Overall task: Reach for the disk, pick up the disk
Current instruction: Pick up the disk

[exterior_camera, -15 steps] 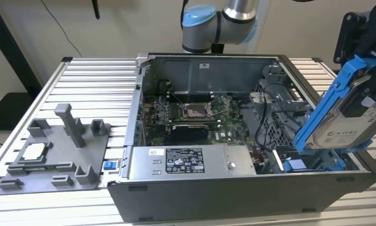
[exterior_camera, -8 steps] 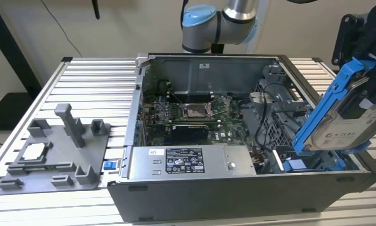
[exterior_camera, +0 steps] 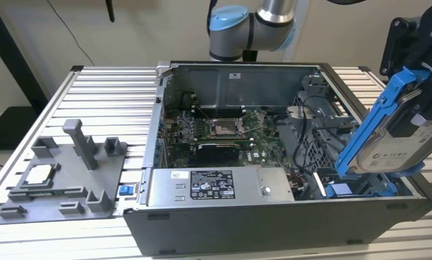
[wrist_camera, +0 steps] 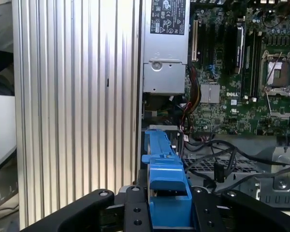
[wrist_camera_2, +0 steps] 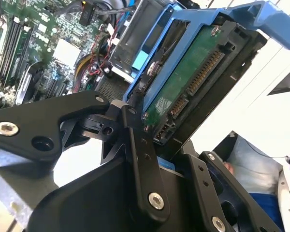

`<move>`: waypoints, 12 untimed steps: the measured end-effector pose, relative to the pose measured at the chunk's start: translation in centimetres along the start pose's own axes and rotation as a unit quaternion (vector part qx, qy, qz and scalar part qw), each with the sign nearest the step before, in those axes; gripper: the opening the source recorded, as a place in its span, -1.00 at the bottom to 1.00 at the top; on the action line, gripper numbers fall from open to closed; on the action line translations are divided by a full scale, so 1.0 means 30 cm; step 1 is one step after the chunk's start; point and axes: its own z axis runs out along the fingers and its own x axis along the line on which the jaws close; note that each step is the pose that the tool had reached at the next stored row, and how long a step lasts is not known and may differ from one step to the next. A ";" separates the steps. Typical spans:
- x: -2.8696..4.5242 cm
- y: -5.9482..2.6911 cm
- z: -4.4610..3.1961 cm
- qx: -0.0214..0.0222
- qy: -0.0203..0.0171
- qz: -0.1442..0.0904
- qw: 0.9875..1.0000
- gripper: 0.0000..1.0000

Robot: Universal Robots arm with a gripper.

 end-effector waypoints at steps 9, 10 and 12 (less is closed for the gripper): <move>-0.008 0.000 0.026 0.000 -0.008 0.000 1.000 -1.00; -0.008 0.000 0.029 0.000 -0.009 0.000 1.000 -1.00; -0.010 0.000 0.033 0.000 -0.011 0.000 1.000 -1.00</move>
